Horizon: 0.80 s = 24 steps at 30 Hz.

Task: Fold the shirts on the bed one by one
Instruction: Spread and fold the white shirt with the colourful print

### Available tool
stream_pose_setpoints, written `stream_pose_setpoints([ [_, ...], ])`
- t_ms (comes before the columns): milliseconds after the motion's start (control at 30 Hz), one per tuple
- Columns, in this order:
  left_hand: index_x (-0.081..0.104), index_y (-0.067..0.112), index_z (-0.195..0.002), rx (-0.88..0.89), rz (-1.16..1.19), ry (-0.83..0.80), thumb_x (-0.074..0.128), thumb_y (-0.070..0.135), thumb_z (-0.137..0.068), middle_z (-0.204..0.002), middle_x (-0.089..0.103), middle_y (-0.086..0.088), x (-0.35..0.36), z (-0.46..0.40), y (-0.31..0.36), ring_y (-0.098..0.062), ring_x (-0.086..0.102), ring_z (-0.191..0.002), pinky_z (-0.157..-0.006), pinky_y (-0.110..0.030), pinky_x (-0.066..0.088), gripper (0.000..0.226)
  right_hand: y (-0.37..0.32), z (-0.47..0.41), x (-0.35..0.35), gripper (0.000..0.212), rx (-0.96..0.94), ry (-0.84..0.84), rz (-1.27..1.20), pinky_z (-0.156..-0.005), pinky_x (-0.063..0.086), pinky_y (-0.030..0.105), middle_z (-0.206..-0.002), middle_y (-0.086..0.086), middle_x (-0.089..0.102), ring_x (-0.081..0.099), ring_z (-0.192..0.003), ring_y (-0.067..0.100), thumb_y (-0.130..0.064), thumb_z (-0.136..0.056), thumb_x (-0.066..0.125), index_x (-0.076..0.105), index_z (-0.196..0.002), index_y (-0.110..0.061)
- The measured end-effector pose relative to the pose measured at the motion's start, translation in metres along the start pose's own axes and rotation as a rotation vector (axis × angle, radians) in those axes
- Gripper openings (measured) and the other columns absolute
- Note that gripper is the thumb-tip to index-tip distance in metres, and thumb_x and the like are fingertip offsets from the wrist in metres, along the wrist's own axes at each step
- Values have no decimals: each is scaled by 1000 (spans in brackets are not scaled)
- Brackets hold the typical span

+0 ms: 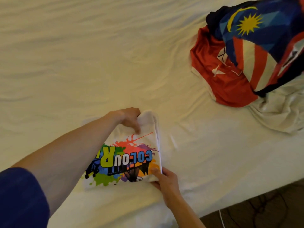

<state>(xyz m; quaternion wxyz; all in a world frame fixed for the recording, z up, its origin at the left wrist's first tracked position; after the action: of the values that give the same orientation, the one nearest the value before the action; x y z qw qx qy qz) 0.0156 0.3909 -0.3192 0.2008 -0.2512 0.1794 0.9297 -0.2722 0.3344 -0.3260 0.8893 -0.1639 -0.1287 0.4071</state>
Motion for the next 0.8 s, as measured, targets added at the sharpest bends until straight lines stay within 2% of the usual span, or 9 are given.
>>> stream_pose_setpoints([
  [133,62,15,-100,65,248,58,86,31,-72,-101,64,-1,-21,5,11,-23,61,-92,-78,-32,49,40,-20,-3,-7,15,-72,107,-249,-69,60,35,-97,18,75,72,-88,28,-11,-88,70,73,-102,-7],
  [200,64,17,-91,114,402,178,82,26,-75,-89,66,2,-39,13,30,-19,62,-84,-67,-28,48,26,-52,0,-14,21,-164,103,-420,-63,58,31,-97,16,75,72,-88,28,-9,-87,68,70,-108,-4],
  [333,67,17,-88,277,788,380,79,21,-75,-82,65,7,-95,42,67,-12,62,-79,-62,-19,47,18,-134,28,-24,20,-469,7,-505,-75,59,39,-104,16,73,69,-99,31,-4,-90,60,69,-107,0],
  [400,69,18,-89,342,944,454,75,27,-67,-84,69,7,-121,63,78,-8,65,-77,-64,-17,52,25,-171,54,-25,27,-645,-26,-427,-82,59,41,-108,17,72,69,-102,31,-8,-88,62,67,-113,2],
  [467,71,15,-98,402,1097,504,75,24,-65,-95,73,-2,-139,82,79,-17,70,-90,-77,-28,57,34,-197,81,-23,26,-833,-20,-271,-79,57,36,-102,12,72,68,-98,26,-17,-86,68,70,-109,-6],
  [533,70,9,-103,562,1237,511,73,12,-68,-101,73,-8,-146,100,72,-23,69,-98,-84,-35,57,35,-207,103,-18,17,-1007,22,-54,-75,51,36,-89,6,69,63,-87,19,-24,-85,73,72,-99,-14],
  [633,76,12,-89,720,1339,447,66,-8,-71,-89,74,-6,-128,112,42,-20,69,-89,-80,-31,54,29,-191,116,1,13,-1206,99,243,-64,45,19,-73,-7,65,56,-69,3,-29,-83,72,71,-91,-18],
  [733,78,10,-87,551,1394,428,65,-17,-74,-91,75,-6,-77,102,-12,-18,71,-91,-83,-30,56,33,-145,101,24,18,-1321,124,473,-67,47,16,-82,-12,69,63,-74,2,-24,-75,76,72,-92,-26],
  [800,73,6,-93,346,1337,450,58,-20,-82,-99,71,-12,-29,96,-53,-23,66,-97,-87,-35,53,31,-100,78,36,23,-1331,68,681,-70,53,28,-89,-13,69,65,-81,10,-9,-70,80,73,-89,-21],
])
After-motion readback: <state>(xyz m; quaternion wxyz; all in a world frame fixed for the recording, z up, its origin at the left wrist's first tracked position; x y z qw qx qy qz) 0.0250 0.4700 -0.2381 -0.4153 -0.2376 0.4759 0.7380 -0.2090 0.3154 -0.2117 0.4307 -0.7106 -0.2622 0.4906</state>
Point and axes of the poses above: each hand's wrist, its own z-axis away from the middle knuckle, its own x-axis out of the palm, y = z × x, the point moved 3 cm from there along -z, towards the middle knuckle
